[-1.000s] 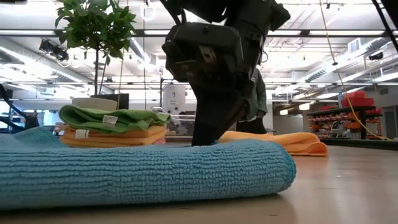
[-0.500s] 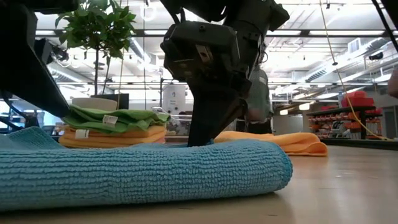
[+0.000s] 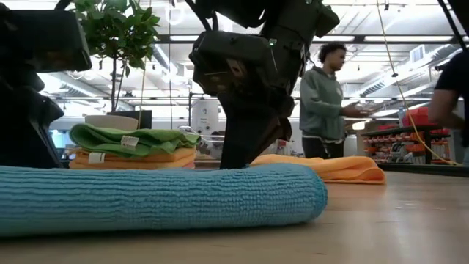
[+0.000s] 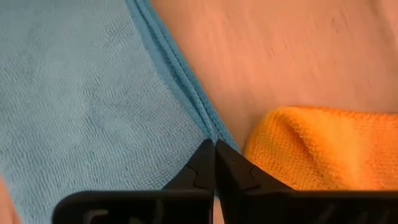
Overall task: Fold microfiber towels
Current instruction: Fold the blue microfiber cloth
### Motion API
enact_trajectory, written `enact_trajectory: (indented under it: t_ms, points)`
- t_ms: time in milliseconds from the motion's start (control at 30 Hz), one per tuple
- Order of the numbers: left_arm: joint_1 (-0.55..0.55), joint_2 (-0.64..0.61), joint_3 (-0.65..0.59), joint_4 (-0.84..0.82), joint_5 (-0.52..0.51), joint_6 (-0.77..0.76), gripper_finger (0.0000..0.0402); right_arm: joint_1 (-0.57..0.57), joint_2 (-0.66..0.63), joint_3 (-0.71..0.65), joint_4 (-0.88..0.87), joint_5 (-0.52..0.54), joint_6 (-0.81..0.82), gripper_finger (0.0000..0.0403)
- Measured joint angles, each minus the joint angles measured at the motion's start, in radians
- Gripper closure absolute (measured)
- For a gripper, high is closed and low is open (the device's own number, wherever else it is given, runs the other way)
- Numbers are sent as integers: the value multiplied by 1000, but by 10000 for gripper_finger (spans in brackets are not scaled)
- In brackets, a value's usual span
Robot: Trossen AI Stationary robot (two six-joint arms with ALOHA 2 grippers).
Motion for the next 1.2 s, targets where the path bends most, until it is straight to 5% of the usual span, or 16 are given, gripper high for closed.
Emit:
enact_trajectory:
  t_ms: [500, 633, 800, 1200]
  points:
    - [6, -3, -47, 84, 0, 89, 398, 17, -146, 43, -40, 97, 102, 246]
    - [14, -2, -48, 85, 8, 119, 397, 161, -97, 18, 87, 225, 207, 276]
    - [25, -3, -48, 93, 15, 146, 397, 227, 13, 15, 176, 251, 288, 386]
    - [33, -198, -52, 45, -5, 223, 392, 229, 114, 20, 229, 268, 314, 398]
